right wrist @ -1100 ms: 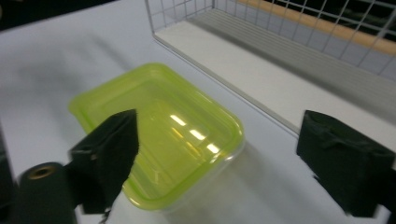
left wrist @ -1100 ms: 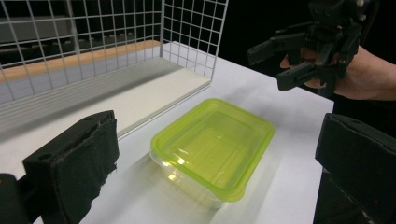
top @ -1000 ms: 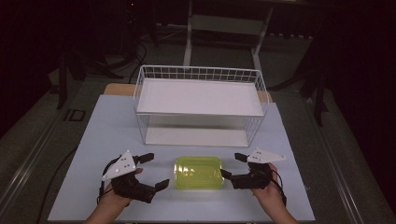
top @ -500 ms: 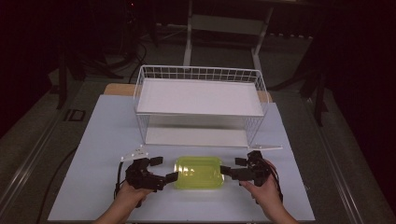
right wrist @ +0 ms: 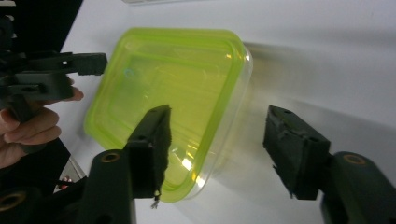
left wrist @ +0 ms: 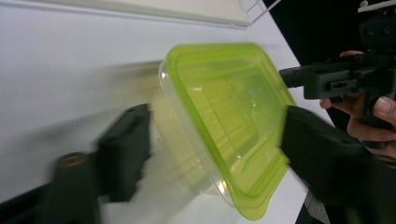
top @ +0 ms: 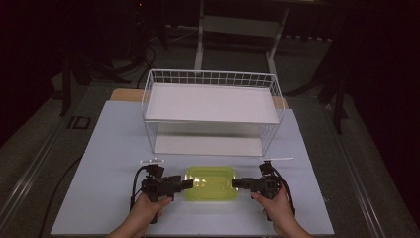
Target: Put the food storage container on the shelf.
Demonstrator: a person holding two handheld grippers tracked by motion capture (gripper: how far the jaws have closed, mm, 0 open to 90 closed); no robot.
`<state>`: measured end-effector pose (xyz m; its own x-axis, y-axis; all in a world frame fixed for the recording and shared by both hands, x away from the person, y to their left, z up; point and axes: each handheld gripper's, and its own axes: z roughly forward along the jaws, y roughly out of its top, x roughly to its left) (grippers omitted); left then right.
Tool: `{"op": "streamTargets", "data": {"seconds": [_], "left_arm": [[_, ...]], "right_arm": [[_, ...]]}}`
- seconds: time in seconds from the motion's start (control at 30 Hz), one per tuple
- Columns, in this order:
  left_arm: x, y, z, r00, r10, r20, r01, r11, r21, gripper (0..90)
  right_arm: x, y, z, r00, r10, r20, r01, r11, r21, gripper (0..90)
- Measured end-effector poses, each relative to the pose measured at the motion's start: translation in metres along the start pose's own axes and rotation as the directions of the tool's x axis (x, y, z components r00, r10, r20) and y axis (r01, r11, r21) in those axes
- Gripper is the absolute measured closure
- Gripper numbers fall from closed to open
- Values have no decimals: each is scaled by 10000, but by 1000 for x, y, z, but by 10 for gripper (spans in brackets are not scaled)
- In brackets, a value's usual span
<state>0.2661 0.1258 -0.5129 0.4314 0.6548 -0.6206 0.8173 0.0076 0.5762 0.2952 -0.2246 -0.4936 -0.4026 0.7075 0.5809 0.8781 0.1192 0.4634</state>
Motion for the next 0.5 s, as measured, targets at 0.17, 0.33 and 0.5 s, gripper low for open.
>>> {"op": "streamTargets", "data": {"seconds": [0.17,0.33,0.5], "left_arm": [[3,-2,5,9994,-320,114,317,9991,269,506],[4,-3,8,9990,-428,-106,433,9976,541,608],[-3,-2,8,9992,-186,-362,206,9981,576,686]], "right_arm": [[-2,-2,4,9998,137,107,-138,9999,98,516],[1,-5,6,9994,168,312,-171,9998,118,617],[6,-6,6,9993,186,326,-188,9998,82,716]]}}
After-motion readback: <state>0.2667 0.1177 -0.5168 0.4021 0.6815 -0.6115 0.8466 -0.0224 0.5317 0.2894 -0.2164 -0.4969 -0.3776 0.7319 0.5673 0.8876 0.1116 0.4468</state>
